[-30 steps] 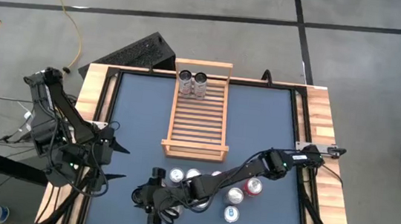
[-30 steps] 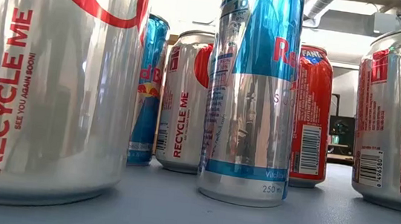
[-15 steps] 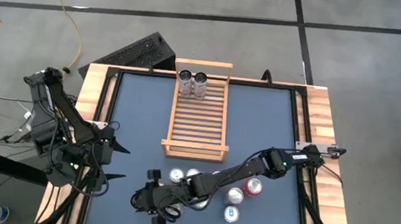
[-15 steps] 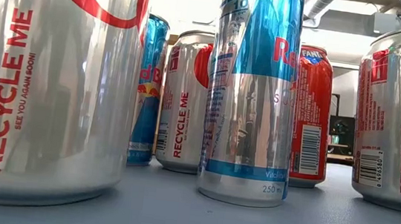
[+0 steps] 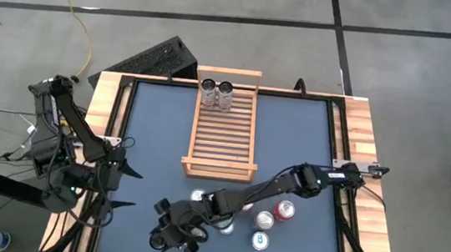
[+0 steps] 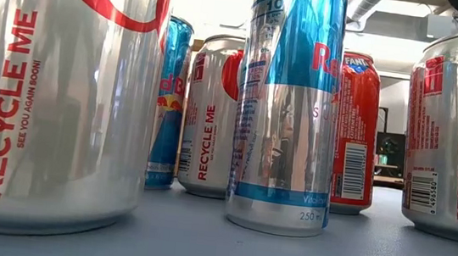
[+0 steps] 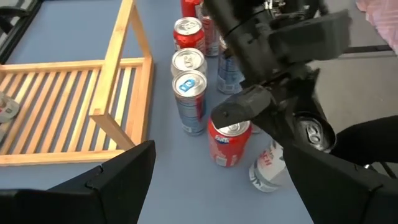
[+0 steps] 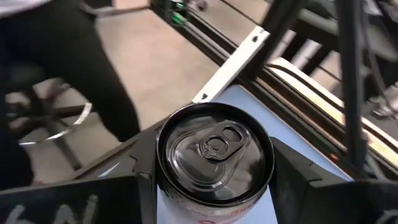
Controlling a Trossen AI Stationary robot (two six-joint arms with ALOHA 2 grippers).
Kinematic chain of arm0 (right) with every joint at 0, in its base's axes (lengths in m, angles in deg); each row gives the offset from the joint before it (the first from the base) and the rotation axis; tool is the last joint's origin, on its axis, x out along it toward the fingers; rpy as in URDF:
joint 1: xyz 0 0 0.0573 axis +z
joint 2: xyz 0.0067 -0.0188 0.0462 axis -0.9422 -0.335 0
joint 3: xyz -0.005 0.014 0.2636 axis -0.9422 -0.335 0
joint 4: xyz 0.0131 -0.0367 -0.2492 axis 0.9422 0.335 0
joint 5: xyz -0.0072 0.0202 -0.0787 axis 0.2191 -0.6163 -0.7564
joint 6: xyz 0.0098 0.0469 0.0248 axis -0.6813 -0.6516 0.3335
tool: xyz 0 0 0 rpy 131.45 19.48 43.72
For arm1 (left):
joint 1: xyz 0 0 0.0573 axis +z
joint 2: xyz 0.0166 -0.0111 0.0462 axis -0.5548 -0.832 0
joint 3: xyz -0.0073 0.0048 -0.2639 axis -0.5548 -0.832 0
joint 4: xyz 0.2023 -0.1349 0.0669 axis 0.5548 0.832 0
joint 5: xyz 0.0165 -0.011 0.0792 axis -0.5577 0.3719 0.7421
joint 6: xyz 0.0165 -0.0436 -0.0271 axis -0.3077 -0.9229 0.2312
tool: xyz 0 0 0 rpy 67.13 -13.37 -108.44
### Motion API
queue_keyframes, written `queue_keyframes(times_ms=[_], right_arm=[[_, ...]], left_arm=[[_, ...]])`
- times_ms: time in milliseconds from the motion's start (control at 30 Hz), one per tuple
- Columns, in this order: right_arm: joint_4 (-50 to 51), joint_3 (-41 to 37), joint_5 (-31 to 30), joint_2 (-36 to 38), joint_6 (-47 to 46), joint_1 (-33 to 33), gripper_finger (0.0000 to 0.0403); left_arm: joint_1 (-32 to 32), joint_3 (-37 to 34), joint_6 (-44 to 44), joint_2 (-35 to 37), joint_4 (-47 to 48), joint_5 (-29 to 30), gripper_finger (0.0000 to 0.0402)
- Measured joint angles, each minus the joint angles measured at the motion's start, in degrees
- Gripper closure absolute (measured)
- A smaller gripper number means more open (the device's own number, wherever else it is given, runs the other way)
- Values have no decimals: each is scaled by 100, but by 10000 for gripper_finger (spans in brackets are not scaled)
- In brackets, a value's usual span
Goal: Place canned beverage on shelf
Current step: Put the white soda can on the shelf aligned with the other white soda cans
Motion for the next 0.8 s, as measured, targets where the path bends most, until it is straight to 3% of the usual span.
queue_keyframes(times_ms=[167,333,533,800], right_arm=[[0,-2,907,0,-64,-150,222],[7,-2,907,0,-299,-209,222],[-37,-2,-558,0,-695,-155,222],[-7,-2,-2122,2,-2633,-15,219]], left_arm=[[-89,0,-50,-2,-4,1,60],[-89,0,-80,-2,-7,14,60],[-89,0,-145,-4,-4,271,60],[-89,0,-248,-4,-4,488,60]])
